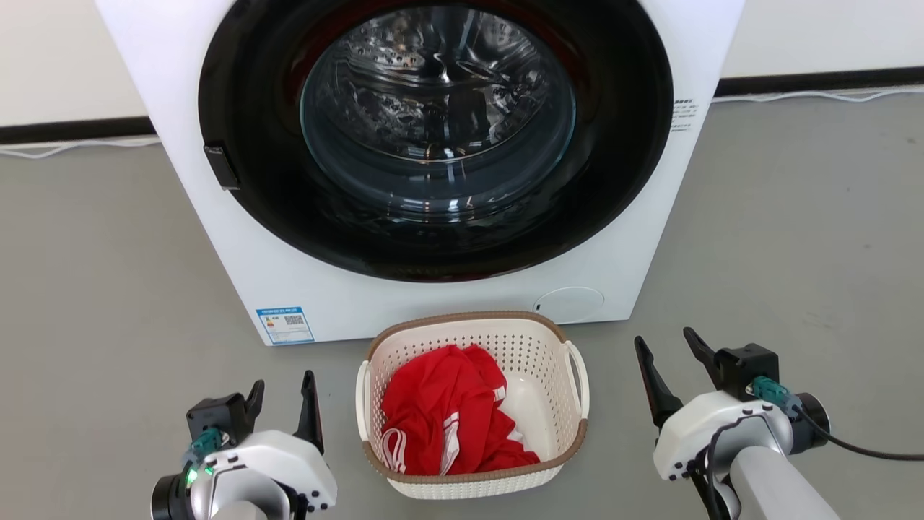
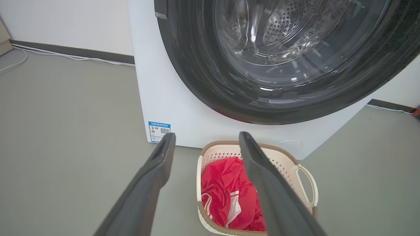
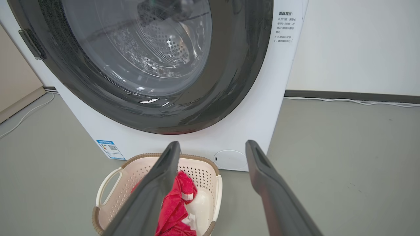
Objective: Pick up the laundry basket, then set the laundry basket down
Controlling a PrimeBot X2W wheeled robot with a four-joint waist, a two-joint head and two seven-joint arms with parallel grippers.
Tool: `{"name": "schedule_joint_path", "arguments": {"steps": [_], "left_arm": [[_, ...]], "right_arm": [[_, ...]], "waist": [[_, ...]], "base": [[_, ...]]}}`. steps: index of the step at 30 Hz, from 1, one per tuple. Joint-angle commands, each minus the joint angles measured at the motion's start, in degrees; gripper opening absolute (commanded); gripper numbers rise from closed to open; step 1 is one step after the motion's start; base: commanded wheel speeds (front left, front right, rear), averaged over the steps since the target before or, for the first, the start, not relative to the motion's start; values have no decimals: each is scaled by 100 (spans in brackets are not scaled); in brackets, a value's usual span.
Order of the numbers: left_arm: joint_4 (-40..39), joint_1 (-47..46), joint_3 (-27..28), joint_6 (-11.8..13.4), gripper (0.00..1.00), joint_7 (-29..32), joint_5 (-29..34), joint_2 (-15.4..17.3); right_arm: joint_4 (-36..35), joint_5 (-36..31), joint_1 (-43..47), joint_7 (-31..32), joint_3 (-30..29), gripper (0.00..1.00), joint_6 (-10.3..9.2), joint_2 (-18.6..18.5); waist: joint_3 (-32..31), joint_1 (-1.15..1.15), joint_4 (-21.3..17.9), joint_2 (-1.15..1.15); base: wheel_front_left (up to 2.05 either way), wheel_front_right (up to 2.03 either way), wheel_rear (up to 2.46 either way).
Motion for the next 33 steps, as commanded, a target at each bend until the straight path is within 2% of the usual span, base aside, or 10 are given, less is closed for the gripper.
{"name": "schedule_joint_path", "arguments": {"steps": [1,15,16,20,24,28,33], "left_arm": [[-210,6,174,-3,100,-36,-56,91],[-506,245,112,84,100,-36,-216,91],[-334,311,-26,59,0,2,-167,3],[-254,345,26,39,0,70,-293,-13],[-325,362,66,7,0,149,-535,-10],[-408,392,85,-25,0,204,-776,-6],[-509,418,114,-65,0,275,-1073,-2]], "right_arm": [[-191,-37,29,-61,101,100,34,36],[-295,-111,264,-61,90,100,34,36],[-108,-54,313,2,-55,0,-1,4],[-51,86,349,78,-127,0,-4,20],[-151,377,387,175,-180,0,-2,21],[-278,675,453,224,-188,0,-1,21],[-437,1037,523,282,-203,0,0,22]], "waist": [[-64,0,-25,0],[-195,0,-26,0],[-196,0,-28,0],[-198,1,-21,0],[-210,13,-8,0],[-203,2,4,0],[-197,1,19,0]], "base": [[0,0,0],[0,0,0],[0,0,0],[0,0,0],[0,0,0],[0,0,0],[0,0,0]]}}
